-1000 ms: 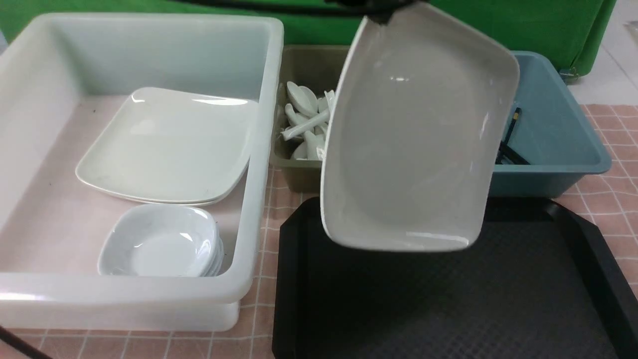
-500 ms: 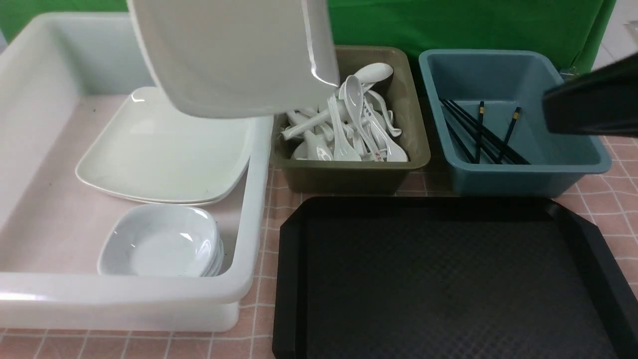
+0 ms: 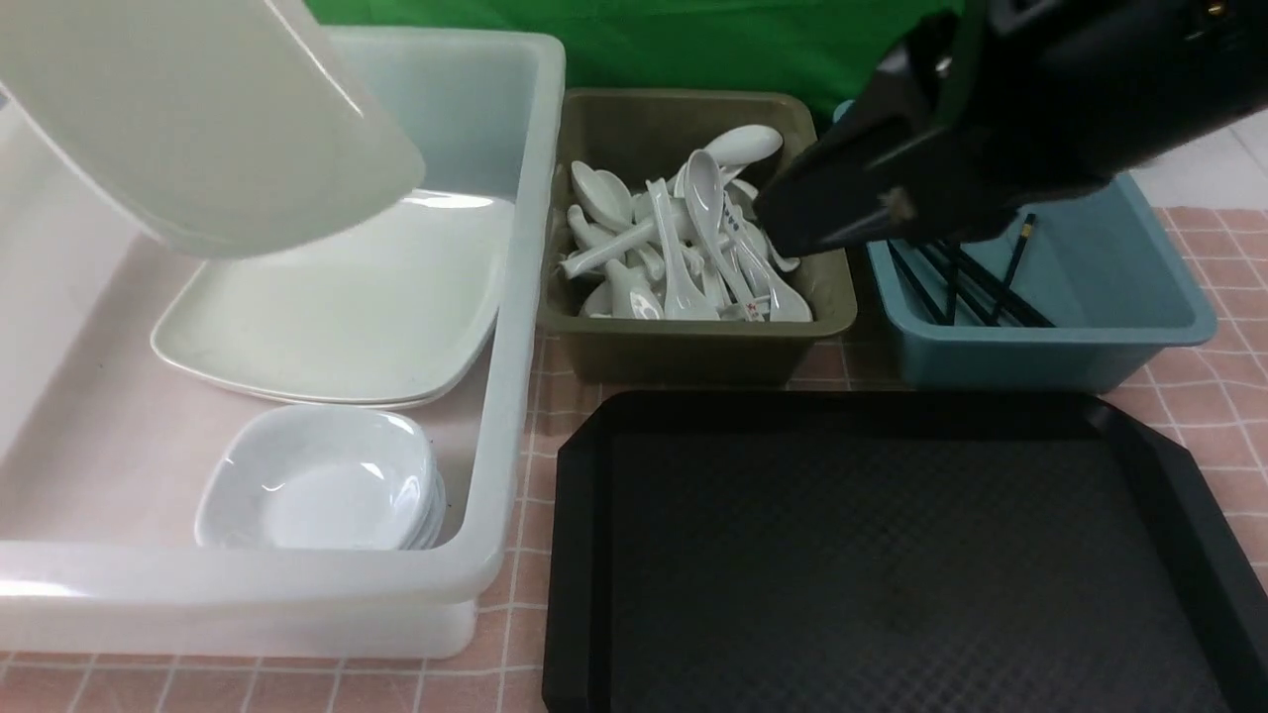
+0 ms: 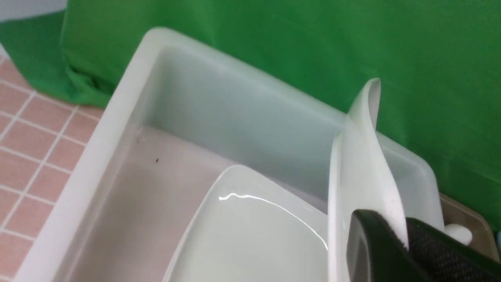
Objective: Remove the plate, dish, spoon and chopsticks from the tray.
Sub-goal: Use the left arm to put the plate into the large storage box on the left
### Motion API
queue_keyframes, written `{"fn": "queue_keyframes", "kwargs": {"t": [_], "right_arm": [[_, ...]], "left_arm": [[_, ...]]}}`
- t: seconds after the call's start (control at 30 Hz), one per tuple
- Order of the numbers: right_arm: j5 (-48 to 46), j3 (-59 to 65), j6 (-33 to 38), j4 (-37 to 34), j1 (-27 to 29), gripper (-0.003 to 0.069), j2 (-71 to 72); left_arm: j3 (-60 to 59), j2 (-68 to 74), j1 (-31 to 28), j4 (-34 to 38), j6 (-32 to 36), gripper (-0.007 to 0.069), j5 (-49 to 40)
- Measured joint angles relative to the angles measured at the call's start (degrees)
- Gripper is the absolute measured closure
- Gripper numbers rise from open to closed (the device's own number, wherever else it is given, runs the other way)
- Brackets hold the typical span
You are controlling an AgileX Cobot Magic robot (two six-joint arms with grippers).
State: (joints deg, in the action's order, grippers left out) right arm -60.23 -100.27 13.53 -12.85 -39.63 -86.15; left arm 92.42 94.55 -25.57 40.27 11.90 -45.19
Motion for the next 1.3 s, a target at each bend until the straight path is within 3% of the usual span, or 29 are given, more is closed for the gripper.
{"fn": "queue_keyframes", "kwargs": {"t": [0.2, 0.27, 0.6, 0.9, 1.03, 1.3], "right_arm": [[-3.1, -6.0, -2.8, 4.0, -2.3, 0.0629, -6.4], [-3.5, -7.5, -2.9, 4.2, -2.3, 0.0629, -7.7], [-1.7, -13.0, -3.0, 4.2, -2.3, 0.0629, -10.4], [-2.8, -13.0, -3.0, 4.2, -2.3, 0.0629, -10.5], [-2.8, -13.0, -3.0, 4.1, -2.3, 0.0629, -10.5], [-3.2, -13.0, -3.1, 3.9, -2.3, 0.0629, -10.5]], "left_arm": [[-16.7, 1.1, 3.5, 18.0, 11.7, 0.0603, 17.1], [-18.7, 1.7, 4.7, 21.1, 14.0, 0.0603, 19.8], [-20.6, 7.4, 8.1, 24.6, 16.5, 0.0606, 27.2], [-20.6, 10.7, 8.0, 15.1, 14.7, 0.0604, 24.3], [-20.6, 12.4, 8.1, 8.8, 11.7, 0.0554, 20.7], [-20.7, 11.8, 8.1, -6.9, 4.2, 0.0277, 18.7]]}}
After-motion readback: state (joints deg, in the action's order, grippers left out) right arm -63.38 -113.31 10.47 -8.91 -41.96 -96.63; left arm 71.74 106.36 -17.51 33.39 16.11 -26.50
